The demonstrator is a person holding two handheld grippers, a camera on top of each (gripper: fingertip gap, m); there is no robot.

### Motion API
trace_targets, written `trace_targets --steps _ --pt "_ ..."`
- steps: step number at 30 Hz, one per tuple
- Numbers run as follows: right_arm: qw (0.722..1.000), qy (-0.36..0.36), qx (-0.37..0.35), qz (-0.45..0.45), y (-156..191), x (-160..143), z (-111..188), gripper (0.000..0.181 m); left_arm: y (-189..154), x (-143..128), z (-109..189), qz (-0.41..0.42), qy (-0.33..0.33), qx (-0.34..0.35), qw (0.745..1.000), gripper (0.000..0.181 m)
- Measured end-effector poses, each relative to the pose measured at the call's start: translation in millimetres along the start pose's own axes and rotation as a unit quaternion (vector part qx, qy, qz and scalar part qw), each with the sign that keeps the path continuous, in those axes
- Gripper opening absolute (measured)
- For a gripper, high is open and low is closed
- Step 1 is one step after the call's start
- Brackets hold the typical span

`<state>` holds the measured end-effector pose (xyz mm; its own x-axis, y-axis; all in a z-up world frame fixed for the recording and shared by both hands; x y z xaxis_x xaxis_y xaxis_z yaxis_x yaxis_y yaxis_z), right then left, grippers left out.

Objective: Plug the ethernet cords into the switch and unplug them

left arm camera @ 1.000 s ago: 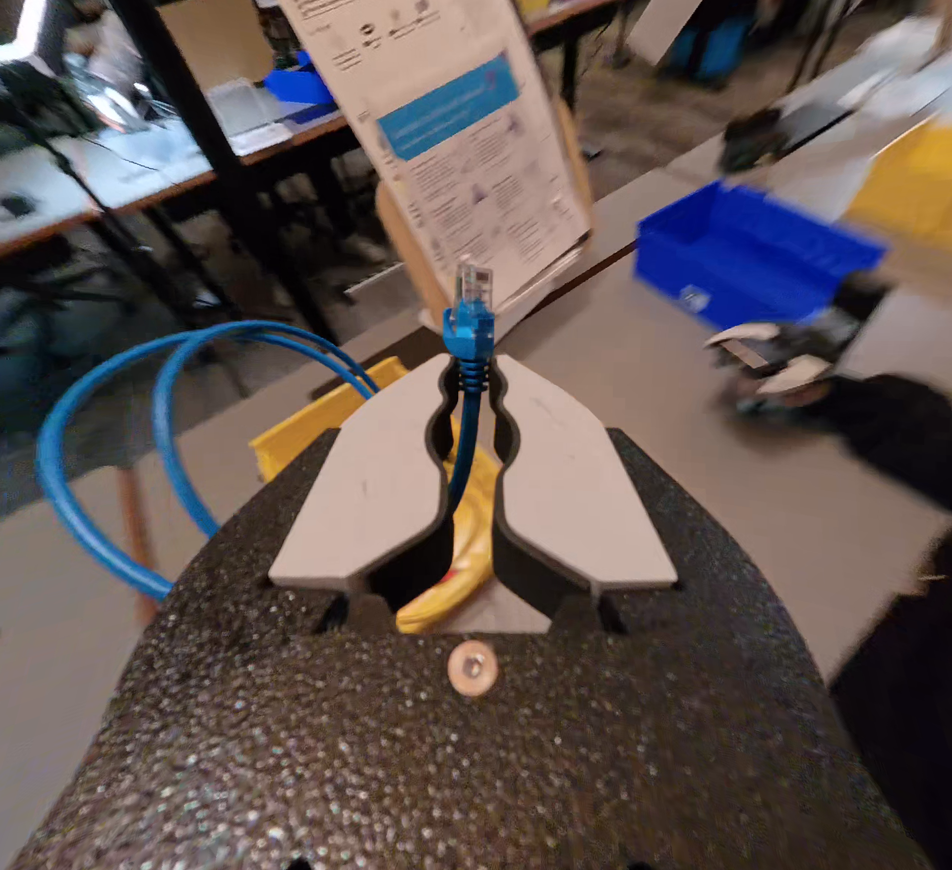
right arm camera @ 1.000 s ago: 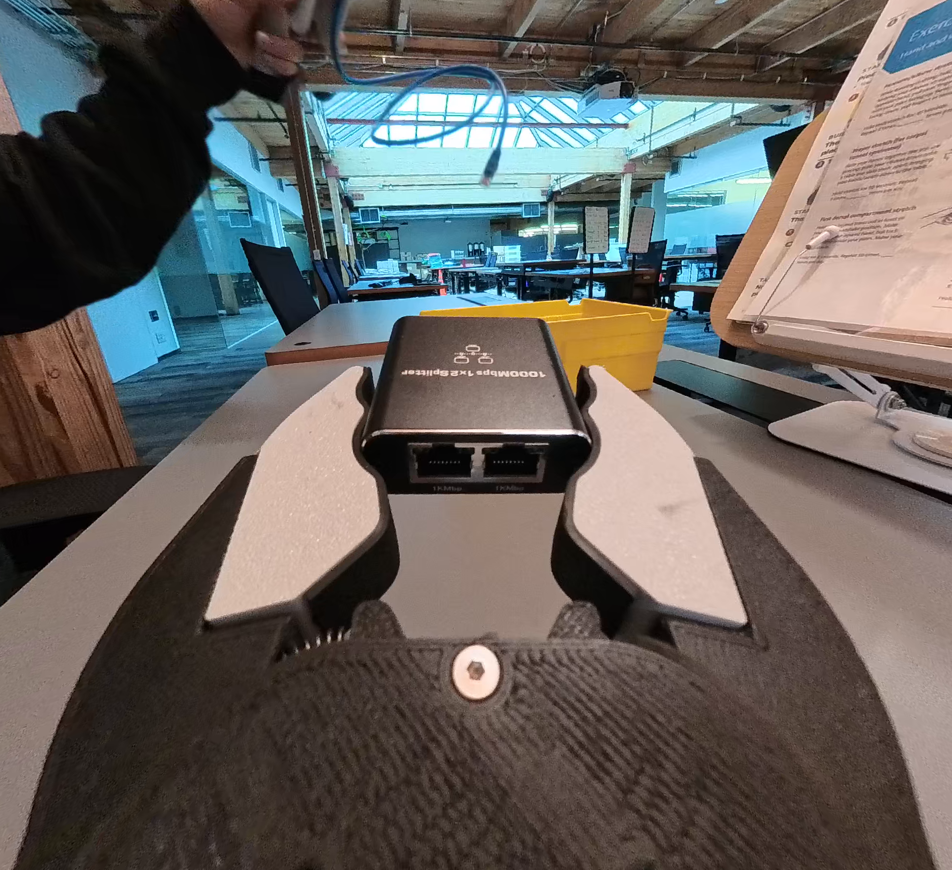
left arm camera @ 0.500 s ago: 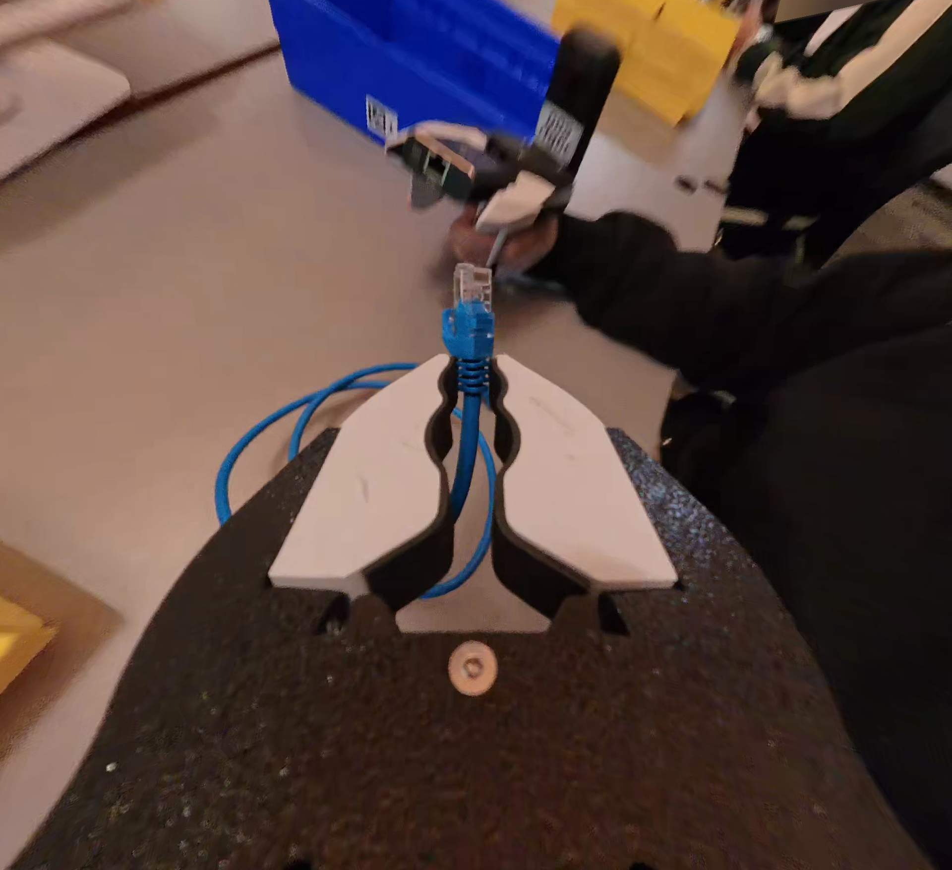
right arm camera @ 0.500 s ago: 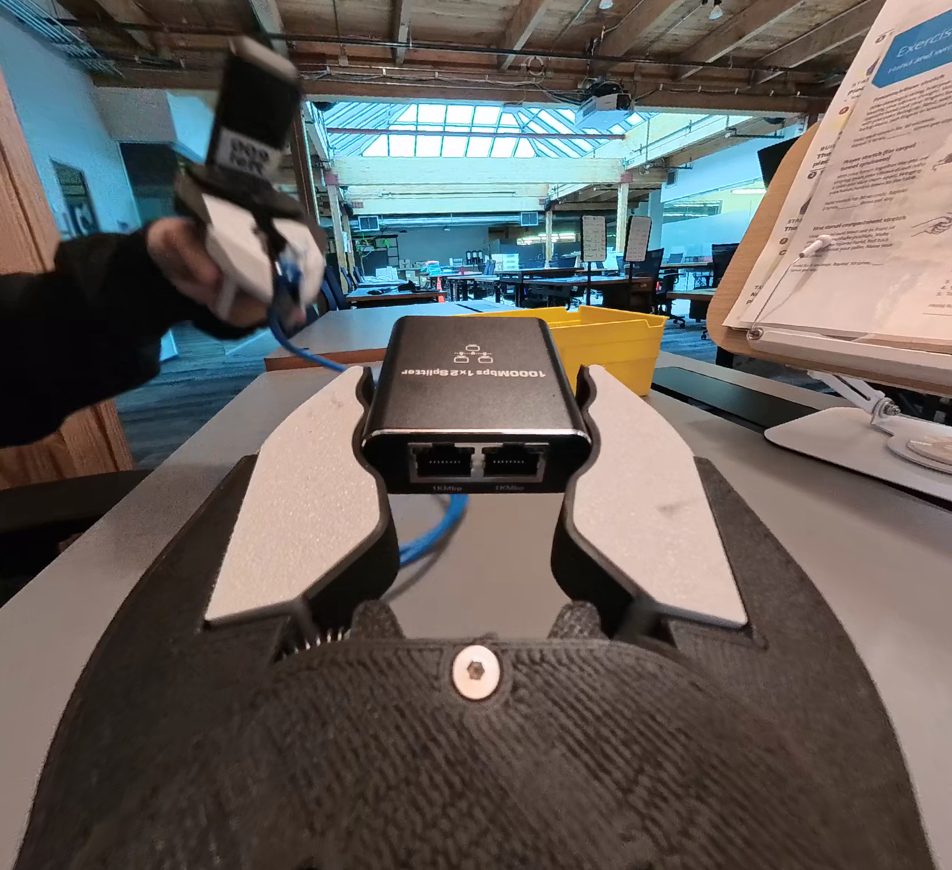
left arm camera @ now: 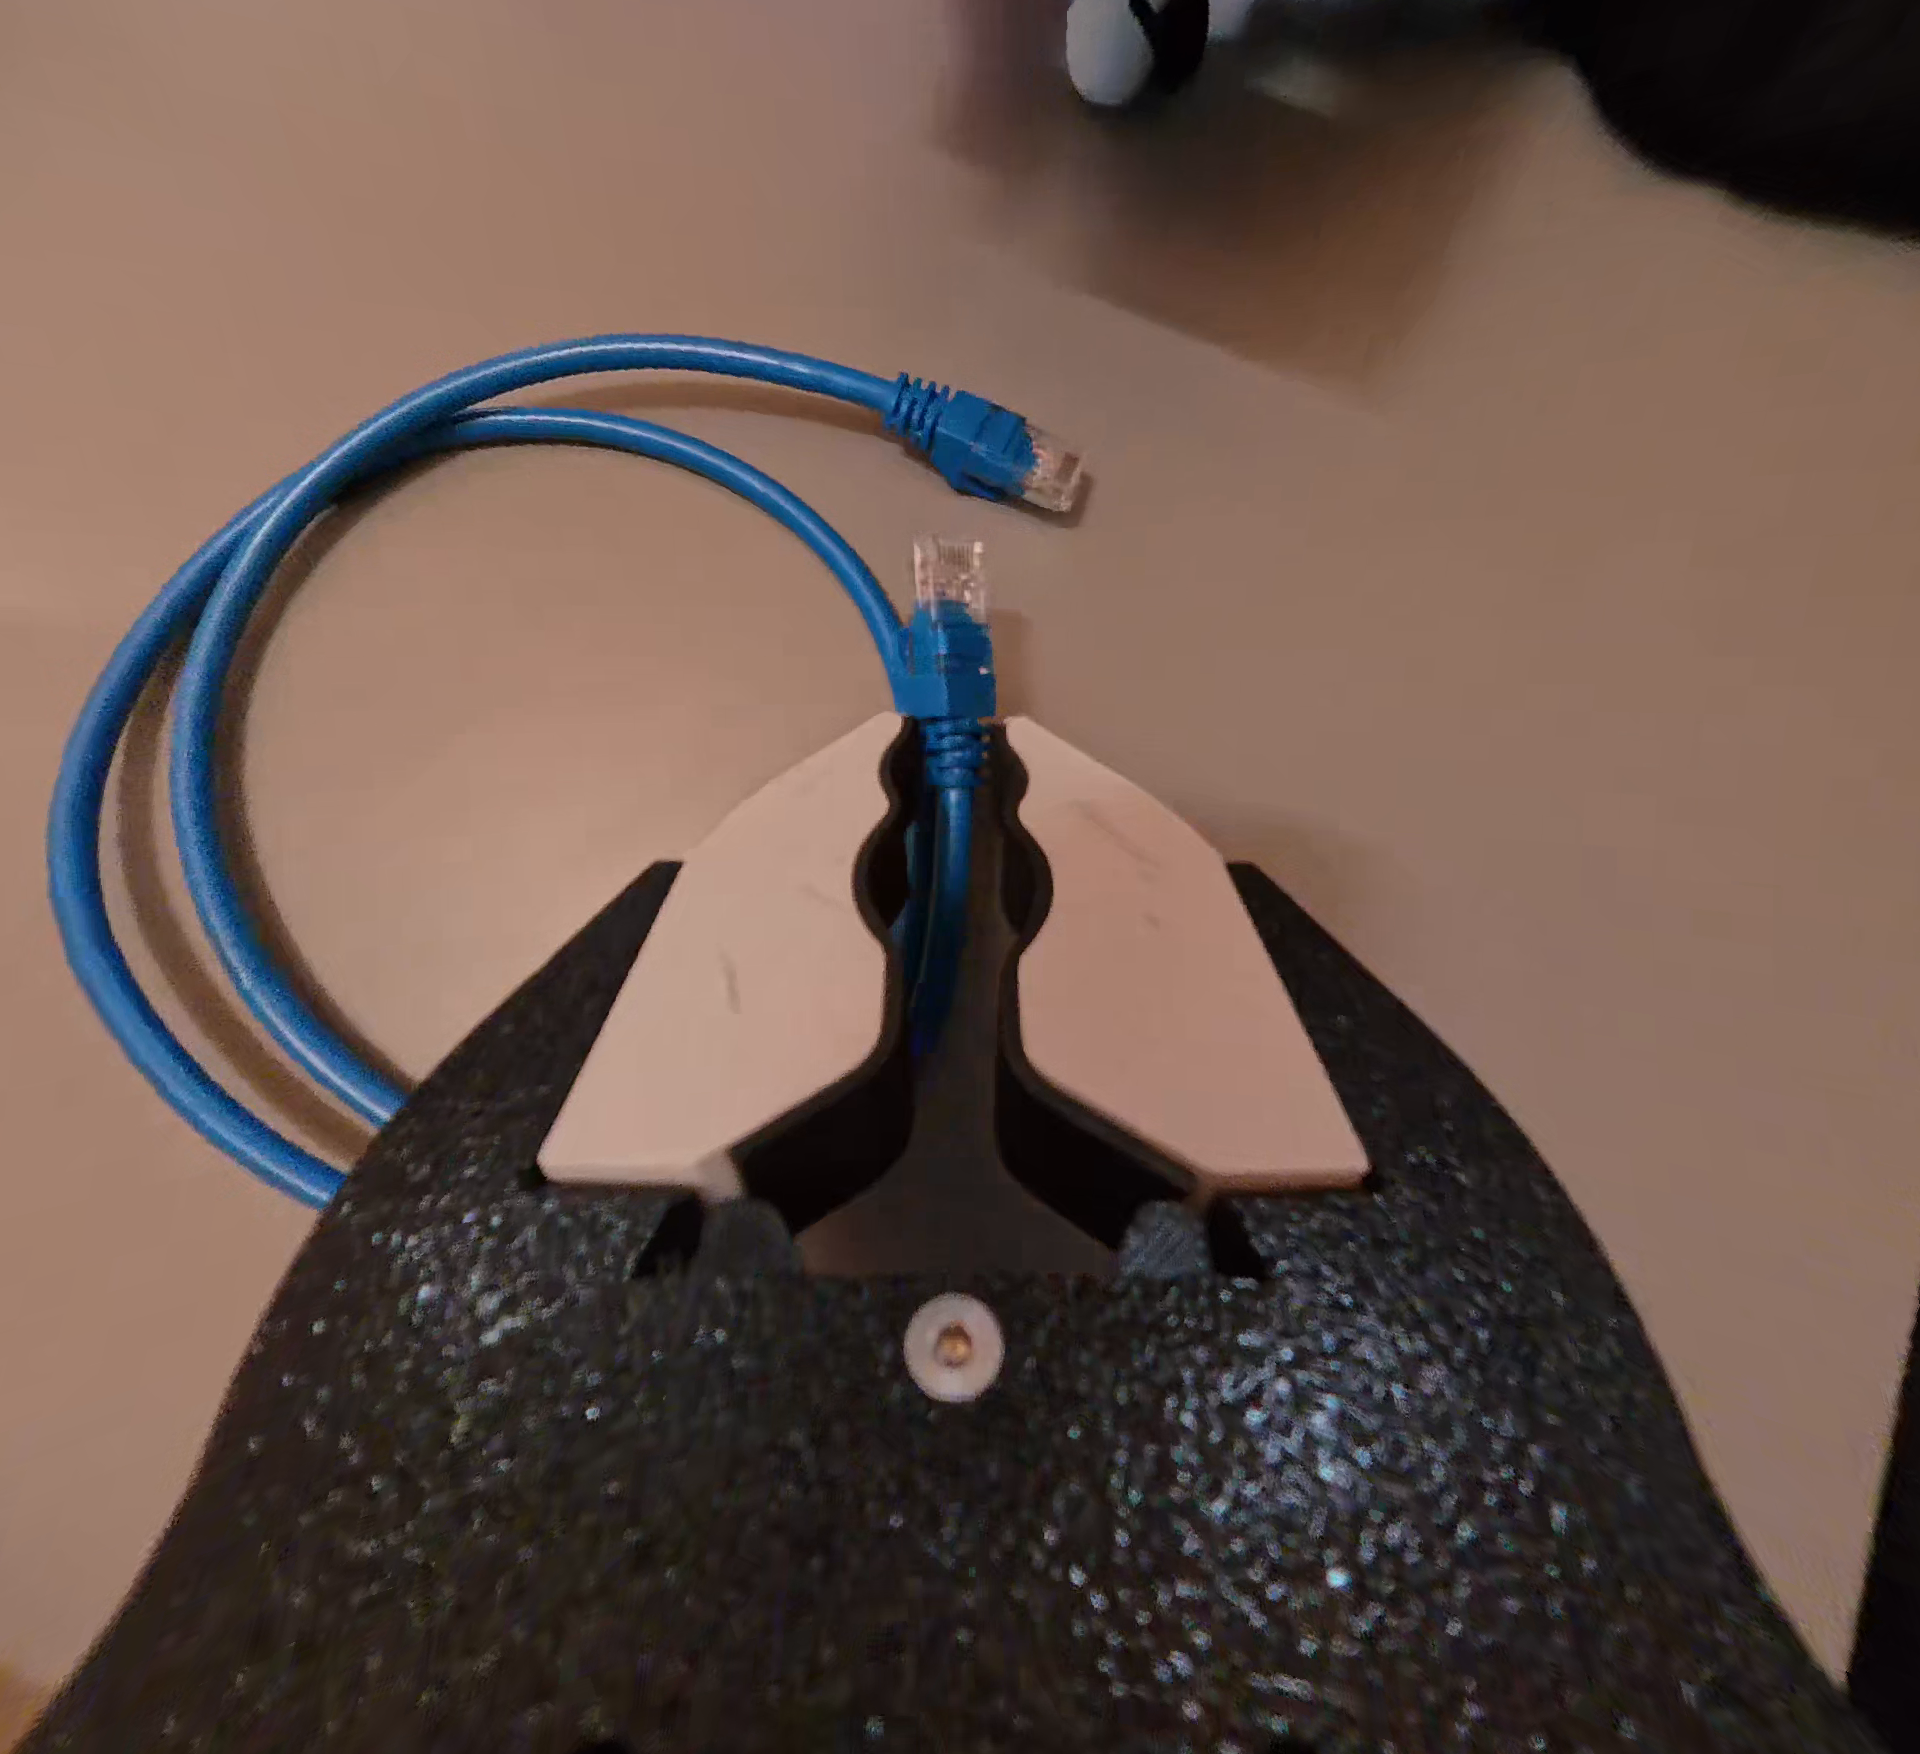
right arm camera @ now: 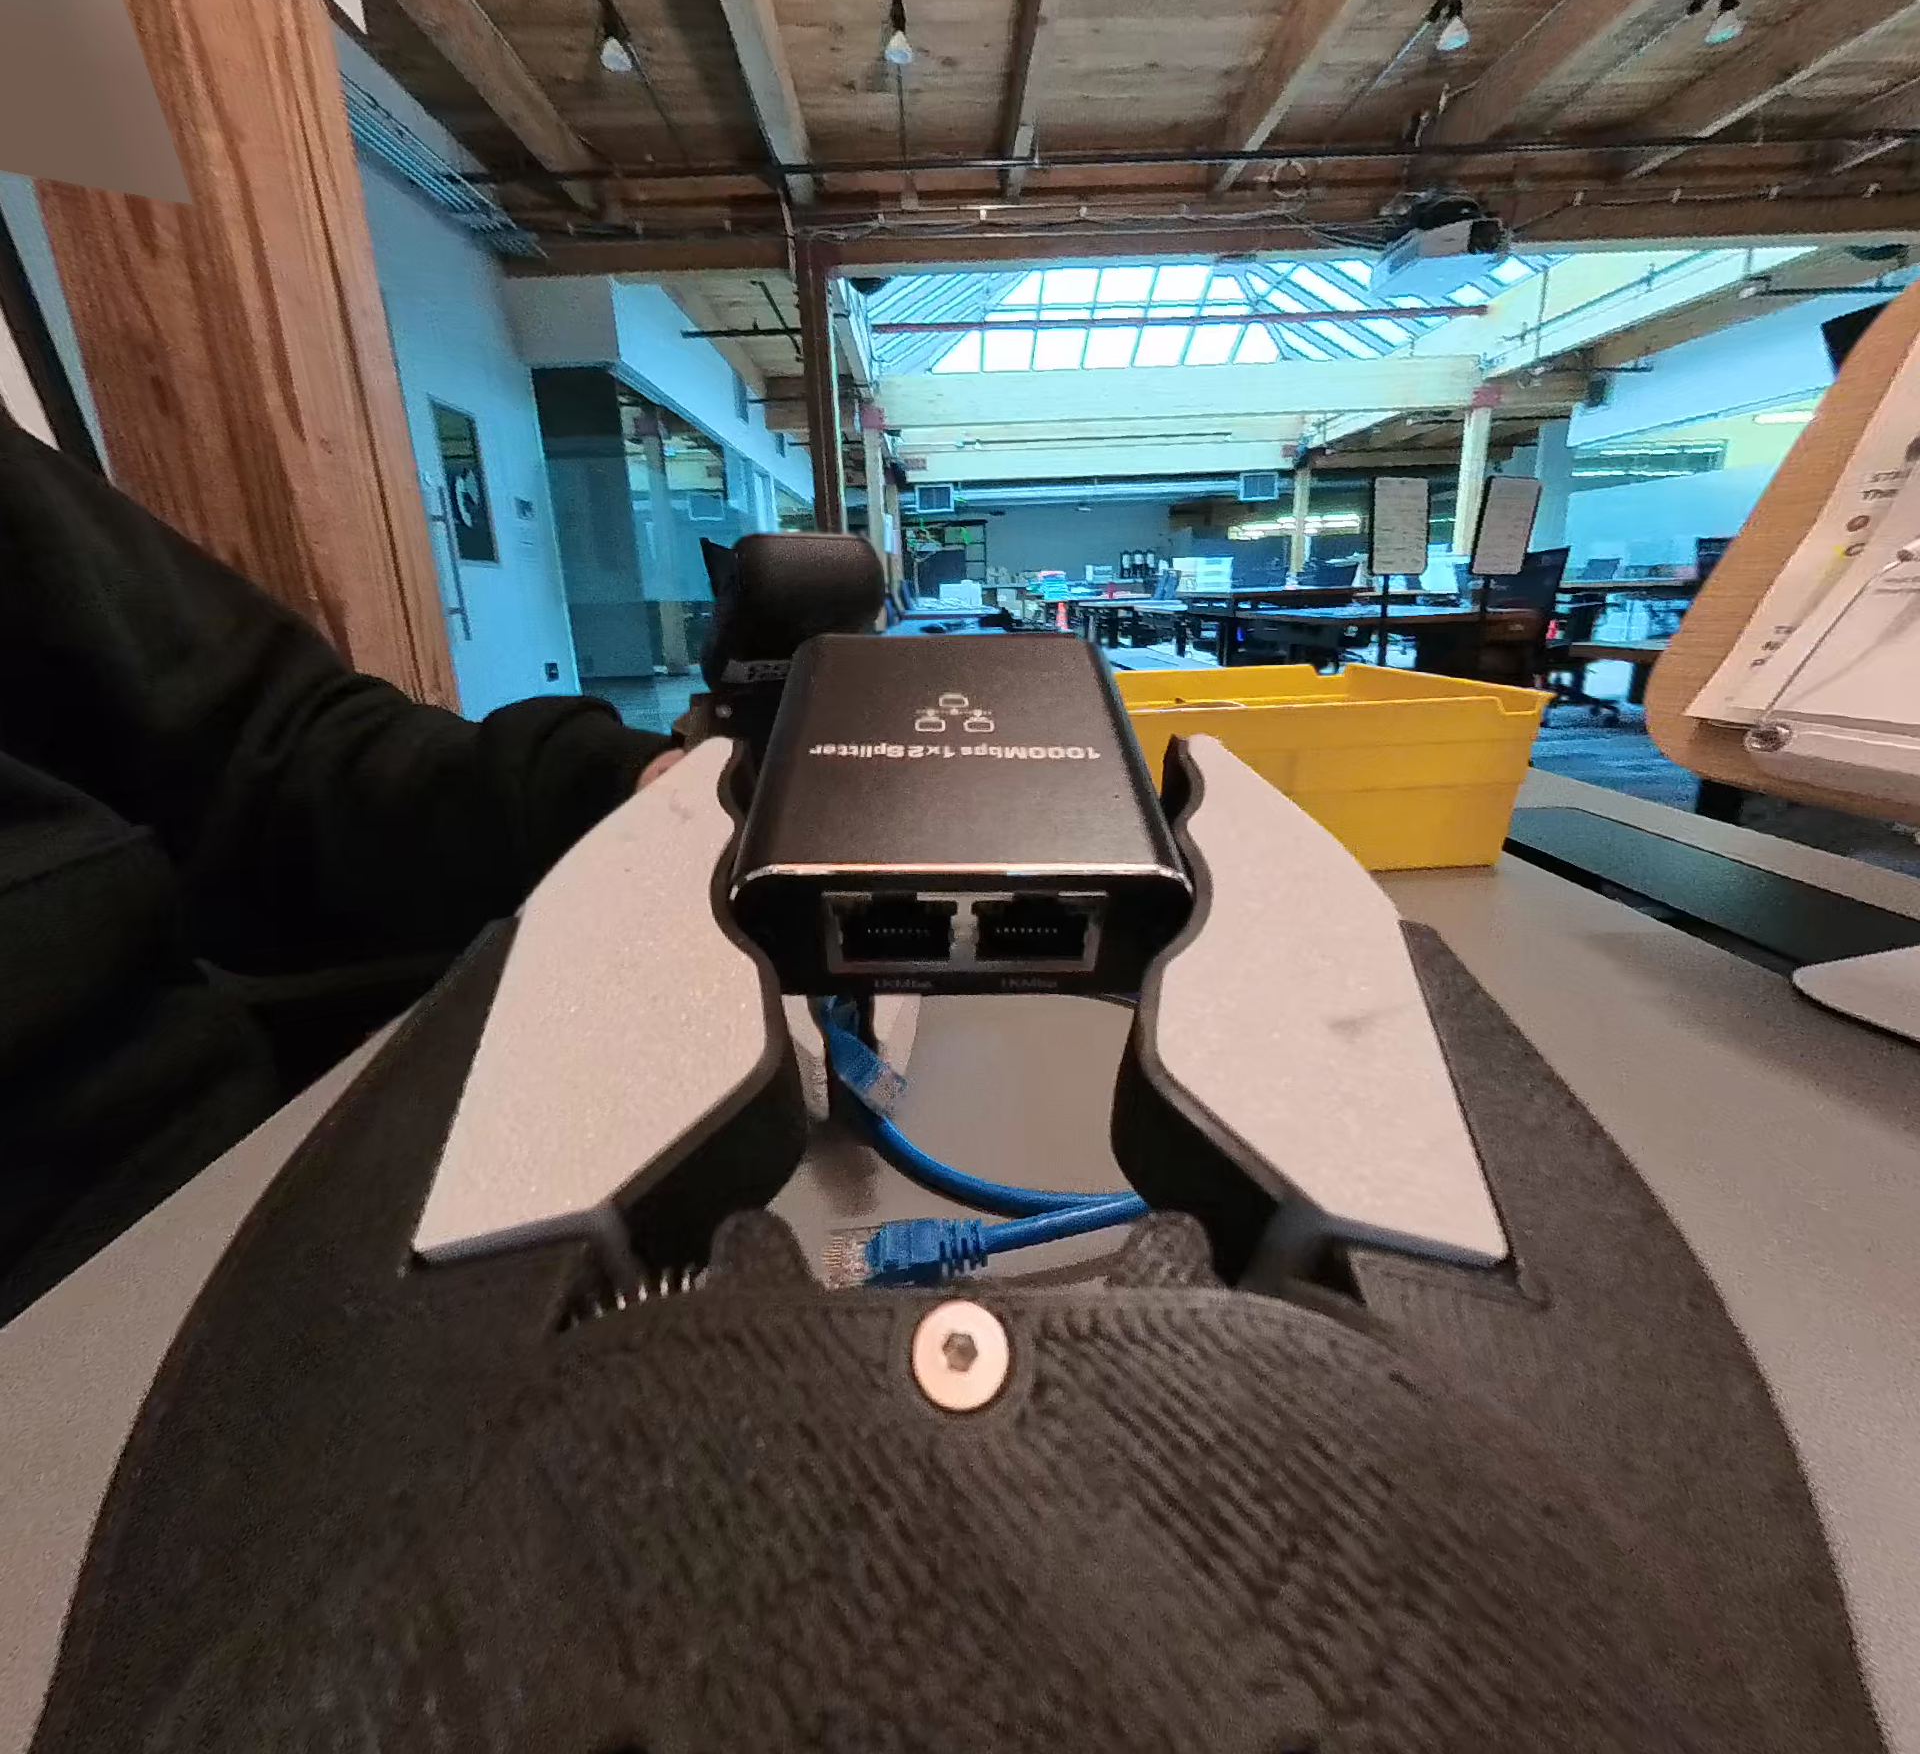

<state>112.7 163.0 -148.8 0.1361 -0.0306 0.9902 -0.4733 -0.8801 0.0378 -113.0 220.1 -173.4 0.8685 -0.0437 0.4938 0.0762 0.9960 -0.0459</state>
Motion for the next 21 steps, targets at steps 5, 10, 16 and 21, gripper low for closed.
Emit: trace_targets --steps 5,10,16,21 --pt "1.000 -0.007 0.007 -0.003 -1 0 1 0.074 -4 -3 0 0.005 -0.015 -0.011 1.000 0.021" --pt "1.000 0.000 0.004 -0.004 -1 0 0 0.074 -17 -7 9 -0.035 -0.029 0.033 0.998 0.028" --pt "1.000 0.006 0.003 -0.001 -1 0 -1 0.074 -25 -12 6 -0.056 -0.002 0.044 0.997 0.035" --pt "1.000 0.000 0.011 -0.002 -1 0 0 0.074 -11 13 21 -0.183 -0.002 0.088 0.979 0.045"
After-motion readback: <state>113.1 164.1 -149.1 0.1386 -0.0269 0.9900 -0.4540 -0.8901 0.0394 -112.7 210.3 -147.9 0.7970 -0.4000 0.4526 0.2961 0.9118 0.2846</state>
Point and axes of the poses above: each gripper's, where its closed fingertips meet, z back along the fingers, x out of its top, y = z × x across the jaws, the point moved 10 cm from there along z, back along the fingers, and after that the axes turned 12 degrees about y, right-handed, at the moved point
